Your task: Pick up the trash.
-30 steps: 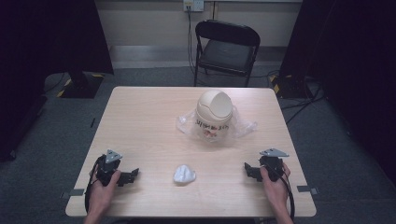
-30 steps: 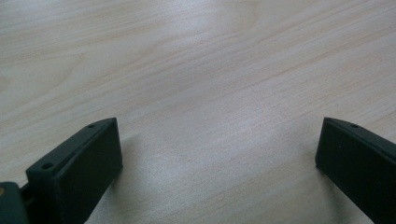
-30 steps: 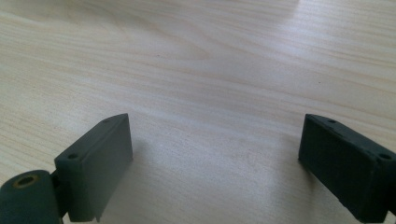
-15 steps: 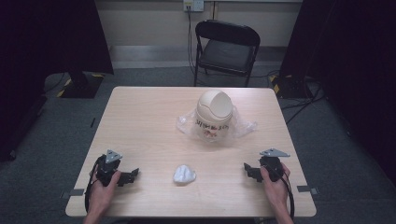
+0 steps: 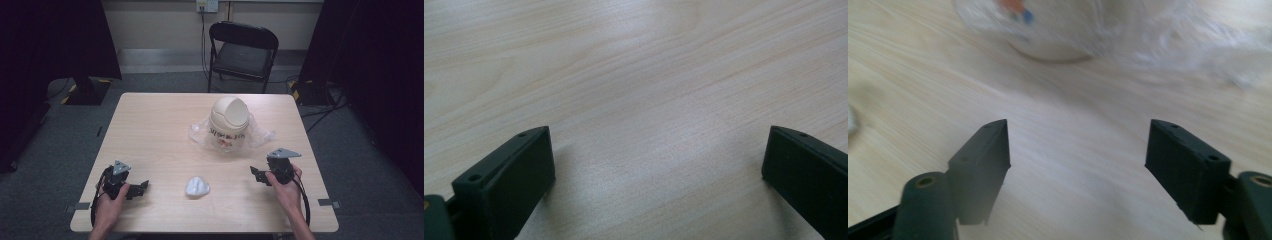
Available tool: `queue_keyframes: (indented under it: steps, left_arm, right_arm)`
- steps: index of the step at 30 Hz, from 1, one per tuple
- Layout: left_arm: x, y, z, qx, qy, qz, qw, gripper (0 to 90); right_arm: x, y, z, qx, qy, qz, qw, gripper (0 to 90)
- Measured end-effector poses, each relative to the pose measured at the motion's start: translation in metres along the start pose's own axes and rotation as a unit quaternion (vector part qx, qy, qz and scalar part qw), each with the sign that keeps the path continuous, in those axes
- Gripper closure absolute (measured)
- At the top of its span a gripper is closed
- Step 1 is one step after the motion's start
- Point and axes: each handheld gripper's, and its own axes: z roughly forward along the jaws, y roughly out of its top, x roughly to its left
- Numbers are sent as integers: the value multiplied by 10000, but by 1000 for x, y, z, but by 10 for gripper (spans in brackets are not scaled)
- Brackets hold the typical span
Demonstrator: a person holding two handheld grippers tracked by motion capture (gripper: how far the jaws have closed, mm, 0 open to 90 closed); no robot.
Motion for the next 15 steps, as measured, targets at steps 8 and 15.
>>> queue_keyframes:
  steps: [8, 15]
  left_arm:
    - [0, 0, 0, -1, -4, -6, 10000, 0]
    - [0, 0, 0, 0, -4, -7, 10000, 0]
  right_arm:
    - [8, 44, 5, -166, 408, -286, 9986, 274]
    - [19, 80, 2, -379, 524, -513, 9966, 218]
